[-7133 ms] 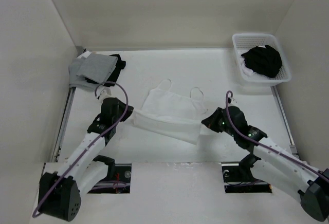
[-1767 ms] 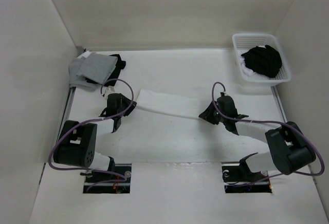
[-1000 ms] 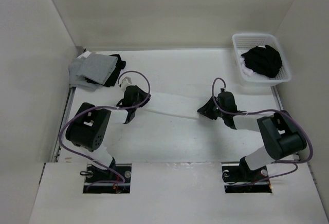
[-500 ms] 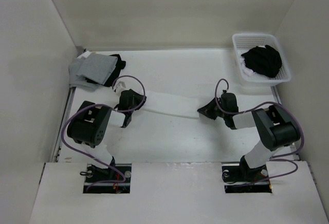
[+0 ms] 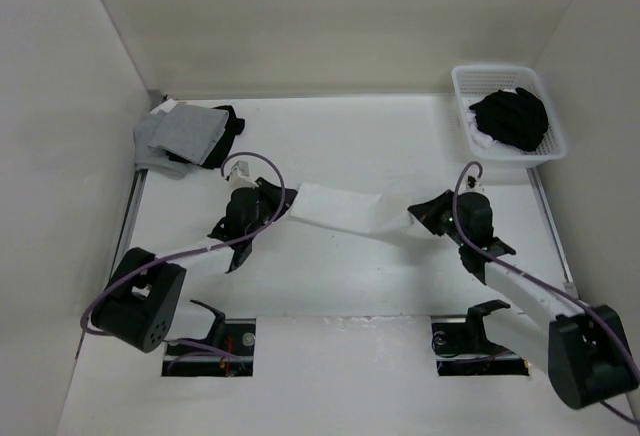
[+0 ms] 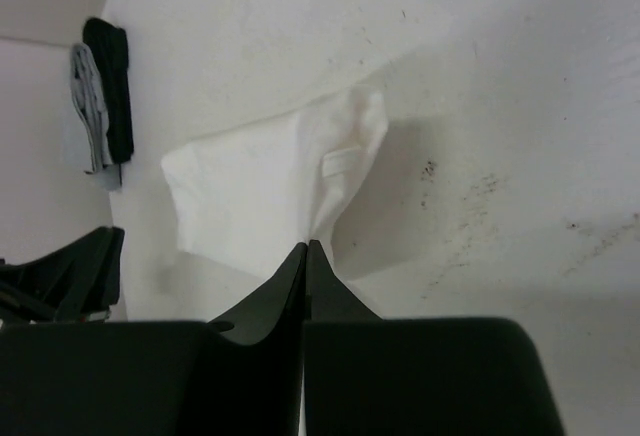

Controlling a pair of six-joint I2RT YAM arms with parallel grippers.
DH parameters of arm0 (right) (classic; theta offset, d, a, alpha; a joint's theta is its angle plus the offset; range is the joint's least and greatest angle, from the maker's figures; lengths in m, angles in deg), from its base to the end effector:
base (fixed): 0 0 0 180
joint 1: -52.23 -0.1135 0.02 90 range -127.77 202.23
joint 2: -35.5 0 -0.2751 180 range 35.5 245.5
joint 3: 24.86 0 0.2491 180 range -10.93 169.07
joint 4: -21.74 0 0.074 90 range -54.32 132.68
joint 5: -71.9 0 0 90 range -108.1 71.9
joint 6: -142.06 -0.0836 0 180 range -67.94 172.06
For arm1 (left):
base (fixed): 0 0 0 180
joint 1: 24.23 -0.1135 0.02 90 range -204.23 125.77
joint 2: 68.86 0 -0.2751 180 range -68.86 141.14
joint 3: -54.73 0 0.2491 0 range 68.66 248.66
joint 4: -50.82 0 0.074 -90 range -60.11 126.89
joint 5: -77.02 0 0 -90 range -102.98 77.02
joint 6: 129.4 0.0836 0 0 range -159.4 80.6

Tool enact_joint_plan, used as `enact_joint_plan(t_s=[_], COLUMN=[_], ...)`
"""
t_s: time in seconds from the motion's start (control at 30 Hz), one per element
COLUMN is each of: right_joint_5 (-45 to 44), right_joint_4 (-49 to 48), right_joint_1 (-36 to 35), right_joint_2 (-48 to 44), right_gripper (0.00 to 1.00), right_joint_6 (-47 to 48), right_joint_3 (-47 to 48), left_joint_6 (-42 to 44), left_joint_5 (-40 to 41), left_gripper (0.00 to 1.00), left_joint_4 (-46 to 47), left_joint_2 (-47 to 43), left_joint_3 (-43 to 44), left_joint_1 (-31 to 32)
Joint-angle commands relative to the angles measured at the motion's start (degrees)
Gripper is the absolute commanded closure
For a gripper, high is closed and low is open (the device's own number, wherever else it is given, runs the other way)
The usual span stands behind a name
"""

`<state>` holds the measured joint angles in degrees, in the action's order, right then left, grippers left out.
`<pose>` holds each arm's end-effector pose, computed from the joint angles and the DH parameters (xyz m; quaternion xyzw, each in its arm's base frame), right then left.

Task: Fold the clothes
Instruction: Fold the tank top

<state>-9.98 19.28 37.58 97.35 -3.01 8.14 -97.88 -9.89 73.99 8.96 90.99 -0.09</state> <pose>0.2377 0.0744 0.1662 0.2578 0.8084 0.3499 0.3970 0.2736 -0.1177 0.1675 -0.2544 0.7699 -0.3696 0.4537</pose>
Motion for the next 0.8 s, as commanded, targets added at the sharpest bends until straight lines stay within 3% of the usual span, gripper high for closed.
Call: enact_joint_plan(t_s=[0.0,0.13,0.27,0.53,0.77], right_joint_5=[-8.19,-11.98,-17.16,-20.69,-20.43], right_joint_4=[13.65,23.15,27.03,30.46,33.71], right_joint_1=[-1.64,-5.85,-12.79,-23.35,-28.19], right_joint_2=[-9.17,-13.5,-8.34,11.95,33.57], right_gripper=[1.0,1.0,1.0,0.99,0.99], right_joint_6=[3.91,6.63,8.83,12.17,14.29], right_joint_3=[3.5,10.79,19.67,37.6,54.64], left_joint_6=[1.17,1.17,1.17,1.17,0.91], left_joint_5=[-0.19,-0.46,-0.81,-3.26,-5.46], left_gripper=[0.84,0.84,0.83,0.82,0.82], left_joint_4=[-2.9,-4.67,-4.93,-4.06,-3.26], left_joint_2=[-5.21,-8.47,-9.97,-10.94,-12.6], left_joint_3=[-1.58,-1.94,-2.2,-3.69,-5.1], left_joint_1=[1.38,2.71,2.88,2.01,0.34])
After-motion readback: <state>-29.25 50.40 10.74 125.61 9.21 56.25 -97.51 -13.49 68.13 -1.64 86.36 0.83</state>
